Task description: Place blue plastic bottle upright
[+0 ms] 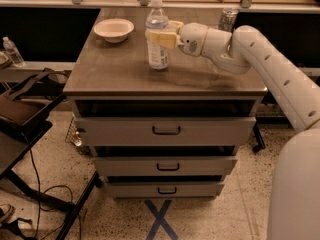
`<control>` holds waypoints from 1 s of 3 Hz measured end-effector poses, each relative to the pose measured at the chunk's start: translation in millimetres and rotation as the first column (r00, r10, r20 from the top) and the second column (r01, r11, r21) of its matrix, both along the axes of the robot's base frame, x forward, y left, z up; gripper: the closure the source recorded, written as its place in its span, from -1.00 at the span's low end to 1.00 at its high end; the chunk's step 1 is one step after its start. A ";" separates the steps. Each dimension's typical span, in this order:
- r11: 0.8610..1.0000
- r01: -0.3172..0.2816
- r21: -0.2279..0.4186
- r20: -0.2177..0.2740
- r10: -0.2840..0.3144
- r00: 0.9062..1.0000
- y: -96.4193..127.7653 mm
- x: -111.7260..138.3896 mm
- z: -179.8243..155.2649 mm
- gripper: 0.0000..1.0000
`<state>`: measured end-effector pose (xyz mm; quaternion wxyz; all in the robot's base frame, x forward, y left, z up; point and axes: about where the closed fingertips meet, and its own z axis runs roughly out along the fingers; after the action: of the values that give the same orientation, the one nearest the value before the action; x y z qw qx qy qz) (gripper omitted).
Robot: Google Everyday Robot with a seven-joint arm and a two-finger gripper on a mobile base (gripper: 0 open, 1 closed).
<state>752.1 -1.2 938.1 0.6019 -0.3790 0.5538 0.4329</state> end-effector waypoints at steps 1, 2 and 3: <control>1.000 -0.010 0.017 -0.032 0.010 0.999 -0.1 7.1 -10.1 1.00; 1.000 -0.012 0.022 -0.030 0.013 0.999 -0.3 8.1 -11.8 1.00; 1.000 -0.012 0.022 -0.030 0.013 0.999 -0.2 8.1 -10.0 0.67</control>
Offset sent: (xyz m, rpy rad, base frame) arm 0.0118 -0.0093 -0.0205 0.0350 0.0246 0.0071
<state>760.2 -1.4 928.1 0.5950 -0.3693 0.5555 0.4483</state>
